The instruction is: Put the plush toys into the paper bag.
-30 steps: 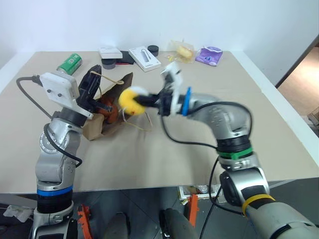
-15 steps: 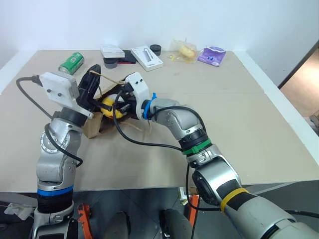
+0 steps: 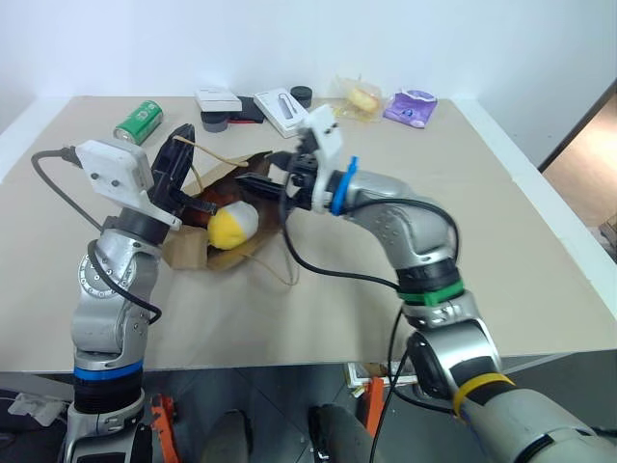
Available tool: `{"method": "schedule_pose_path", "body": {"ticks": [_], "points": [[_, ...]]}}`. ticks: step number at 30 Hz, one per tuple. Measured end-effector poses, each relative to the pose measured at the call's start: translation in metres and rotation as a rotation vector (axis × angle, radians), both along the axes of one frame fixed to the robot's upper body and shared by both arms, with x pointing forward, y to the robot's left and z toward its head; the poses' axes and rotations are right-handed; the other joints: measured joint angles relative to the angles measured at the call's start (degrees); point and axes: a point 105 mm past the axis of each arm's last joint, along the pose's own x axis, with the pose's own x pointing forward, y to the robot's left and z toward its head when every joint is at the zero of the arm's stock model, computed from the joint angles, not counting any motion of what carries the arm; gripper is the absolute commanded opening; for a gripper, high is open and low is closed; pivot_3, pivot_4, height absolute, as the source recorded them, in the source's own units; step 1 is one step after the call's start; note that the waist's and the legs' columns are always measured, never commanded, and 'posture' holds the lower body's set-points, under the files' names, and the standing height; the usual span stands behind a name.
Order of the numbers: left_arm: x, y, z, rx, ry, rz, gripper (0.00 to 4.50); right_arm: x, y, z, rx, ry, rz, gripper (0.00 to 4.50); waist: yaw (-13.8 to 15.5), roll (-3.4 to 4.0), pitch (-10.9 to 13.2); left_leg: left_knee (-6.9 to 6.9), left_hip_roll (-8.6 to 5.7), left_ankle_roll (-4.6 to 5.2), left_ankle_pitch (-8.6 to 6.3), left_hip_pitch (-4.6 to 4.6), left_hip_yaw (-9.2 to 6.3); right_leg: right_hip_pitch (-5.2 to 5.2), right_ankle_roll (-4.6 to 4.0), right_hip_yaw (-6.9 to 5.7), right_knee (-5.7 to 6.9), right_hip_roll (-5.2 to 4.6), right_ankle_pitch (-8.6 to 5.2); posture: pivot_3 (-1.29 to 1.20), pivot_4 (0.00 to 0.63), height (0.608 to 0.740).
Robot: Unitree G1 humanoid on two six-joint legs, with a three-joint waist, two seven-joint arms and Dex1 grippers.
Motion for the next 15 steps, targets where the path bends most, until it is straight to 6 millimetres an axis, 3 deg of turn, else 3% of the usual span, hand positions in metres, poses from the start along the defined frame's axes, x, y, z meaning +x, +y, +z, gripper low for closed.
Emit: {"method": "schedule_pose_path", "body": {"ticks": [1, 3, 5, 6, 7, 9, 13, 15], "points": [[0.0, 0.0, 0.0, 0.0, 0.001, 0.0, 0.0, 0.002, -0.021, -0.01, -0.089, -0.113, -0.047, 4.48, -0.1, 0.0, 0.0, 0.0, -0.04, 0.0, 0.0, 0.01, 0.05, 0.0, 0.01, 0.07, -0.02, -0.02, 0.01, 0.0, 0.15, 0.74], [0.001, 0.001, 0.0, -0.002, 0.002, 0.002, 0.0, 0.002, -0.034, -0.021, -0.203, -0.237, -0.07, 4.48, -0.3, 0.0, 0.0, 0.0, -0.05, 0.0, 0.0, 0.08, 0.12, 0.0, 0.01, 0.16, -0.02, -0.01, 0.04, 0.0, 0.15, 0.74], [0.001, 0.0, 0.0, 0.0, 0.003, -0.005, 0.0, 0.001, -0.04, -0.034, -0.374, -0.438, -0.066, 4.48, -0.6, 0.01, 0.0, -0.01, -0.03, 0.0, 0.0, 0.18, 0.16, 0.01, -0.02, 0.22, -0.02, 0.02, 0.09, 0.0, 0.15, 0.74], [0.001, 0.0, 0.0, 0.0, 0.003, -0.005, 0.0, 0.001, -0.041, -0.035, -0.389, -0.456, -0.066, 4.48, -0.7, 0.01, 0.0, -0.01, -0.01, 0.0, 0.0, 0.21, 0.15, 0.02, -0.05, 0.21, -0.01, 0.05, 0.11, 0.0, 0.15, 0.74], [0.001, 0.0, -0.001, -0.001, 0.005, -0.007, 0.0, -0.002, -0.044, -0.055, -0.561, -0.655, -0.022, 4.48, -0.6, 0.0, 0.0, -0.01, 0.01, 0.0, 0.02, 0.28, 0.13, 0.08, -0.08, 0.19, 0.0, 0.08, 0.13, 0.0, 0.15, 0.74], [0.002, 0.0, -0.001, -0.001, 0.006, -0.007, 0.0, -0.004, -0.044, -0.06, -0.591, -0.695, -0.003, 4.48, -0.6, 0.0, 0.0, -0.01, 0.01, -0.01, 0.02, 0.29, 0.13, 0.09, -0.09, 0.21, 0.0, 0.08, 0.13, 0.0, 0.15, 0.74], [0.004, 0.001, -0.002, -0.006, 0.014, -0.008, 0.0, -0.02, -0.031, -0.097, -0.692, -0.926, 0.148, 4.48, -0.5, 0.0, 0.0, 0.02, -0.04, -0.1, 0.07, 0.29, 0.21, 0.09, -0.07, 0.32, 0.0, 0.03, 0.16, 0.0, 0.15, 0.74], [0.004, 0.001, -0.001, -0.007, 0.013, -0.008, 0.0, -0.022, -0.028, -0.103, -0.697, -0.958, 0.163, 4.48, -0.3, 0.0, 0.0, 0.03, -0.06, -0.14, 0.1, 0.29, 0.22, 0.11, -0.05, 0.35, -0.01, 0.0, 0.17, 0.0, 0.15, 0.74]]}}
